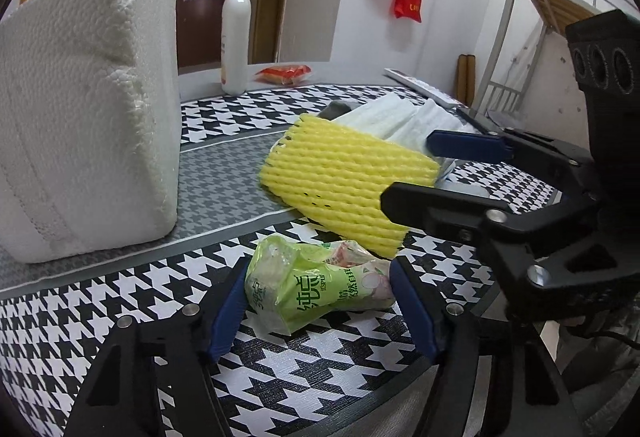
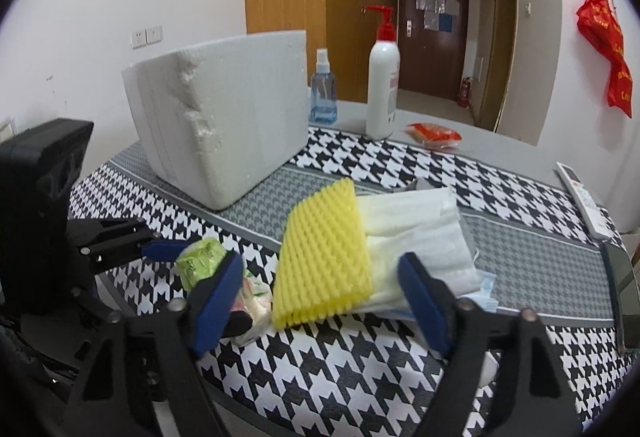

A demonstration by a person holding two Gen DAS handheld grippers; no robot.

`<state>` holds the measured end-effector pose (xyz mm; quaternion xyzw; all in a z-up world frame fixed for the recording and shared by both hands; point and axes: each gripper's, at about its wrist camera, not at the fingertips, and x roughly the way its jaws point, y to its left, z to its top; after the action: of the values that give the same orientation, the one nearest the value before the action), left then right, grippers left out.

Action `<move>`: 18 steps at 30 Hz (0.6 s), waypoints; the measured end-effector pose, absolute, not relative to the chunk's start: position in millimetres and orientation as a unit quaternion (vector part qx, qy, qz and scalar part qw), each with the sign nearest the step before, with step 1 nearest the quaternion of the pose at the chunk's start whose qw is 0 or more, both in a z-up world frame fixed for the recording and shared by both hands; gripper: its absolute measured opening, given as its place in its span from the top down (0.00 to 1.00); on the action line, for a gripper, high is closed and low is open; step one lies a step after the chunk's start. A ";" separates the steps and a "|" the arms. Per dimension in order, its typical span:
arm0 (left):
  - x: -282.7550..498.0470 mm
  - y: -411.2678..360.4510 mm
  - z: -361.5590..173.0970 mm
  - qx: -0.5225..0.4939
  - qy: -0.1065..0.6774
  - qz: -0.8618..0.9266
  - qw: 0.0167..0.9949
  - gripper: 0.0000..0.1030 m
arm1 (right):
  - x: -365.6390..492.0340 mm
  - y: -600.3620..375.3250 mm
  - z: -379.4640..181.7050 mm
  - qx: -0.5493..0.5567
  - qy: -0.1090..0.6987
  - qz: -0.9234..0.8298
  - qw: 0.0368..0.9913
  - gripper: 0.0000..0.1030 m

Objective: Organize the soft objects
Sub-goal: 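Close the left gripper on the green snack bag while the right approaches the yellow net, then grasp the yellow foam net with the right gripper and lift it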

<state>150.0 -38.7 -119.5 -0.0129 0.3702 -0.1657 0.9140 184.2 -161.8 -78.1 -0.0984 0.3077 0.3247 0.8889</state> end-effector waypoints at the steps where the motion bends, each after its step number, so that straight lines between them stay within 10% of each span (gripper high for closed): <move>1: 149.5 -39.2 -119.3 -0.011 0.369 -0.165 0.914 0.31 | 185.2 -162.1 -78.4 -0.097 0.309 0.324 0.889 0.23; 18: 151.4 -39.9 -119.6 -0.008 0.370 -0.164 0.914 0.31 | 195.1 -152.0 -95.5 -0.119 0.350 0.321 0.872 0.60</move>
<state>151.4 -39.9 -119.6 -0.0077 0.3702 -0.1636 0.9144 195.1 -152.0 -95.5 -0.1188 0.3500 0.3214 0.8718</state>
